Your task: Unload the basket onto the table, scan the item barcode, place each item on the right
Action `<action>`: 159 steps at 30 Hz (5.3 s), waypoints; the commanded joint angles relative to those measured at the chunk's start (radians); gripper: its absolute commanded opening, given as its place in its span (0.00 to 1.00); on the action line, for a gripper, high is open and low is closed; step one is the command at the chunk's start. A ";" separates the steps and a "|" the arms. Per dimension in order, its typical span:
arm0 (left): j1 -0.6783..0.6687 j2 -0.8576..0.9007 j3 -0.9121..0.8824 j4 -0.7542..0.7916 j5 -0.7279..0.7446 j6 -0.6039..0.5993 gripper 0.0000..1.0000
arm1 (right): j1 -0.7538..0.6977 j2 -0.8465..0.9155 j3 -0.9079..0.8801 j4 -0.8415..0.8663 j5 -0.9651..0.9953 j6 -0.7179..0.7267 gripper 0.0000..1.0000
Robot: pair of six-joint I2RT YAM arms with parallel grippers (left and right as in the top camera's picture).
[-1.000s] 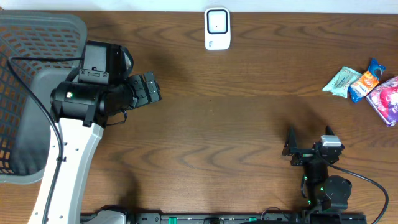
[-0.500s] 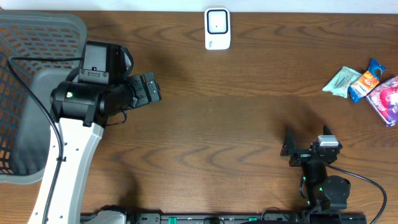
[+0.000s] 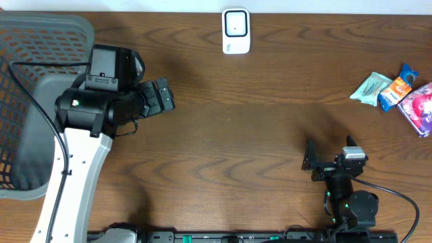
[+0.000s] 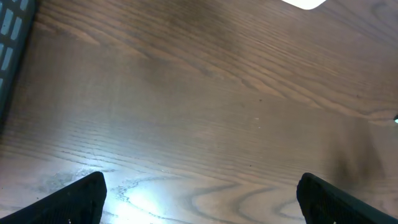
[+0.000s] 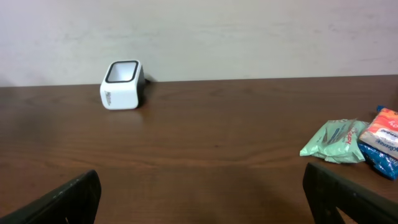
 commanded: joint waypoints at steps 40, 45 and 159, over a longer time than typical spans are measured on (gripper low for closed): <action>0.003 0.000 0.008 -0.003 -0.010 0.013 0.98 | 0.006 -0.006 -0.002 -0.004 0.010 0.014 0.99; 0.004 -0.002 0.008 -0.014 -0.022 0.041 0.98 | 0.006 -0.006 -0.002 -0.004 0.010 0.014 0.99; 0.189 -1.345 -1.445 1.000 -0.132 0.410 0.98 | 0.006 -0.003 -0.002 -0.004 0.010 0.014 0.99</action>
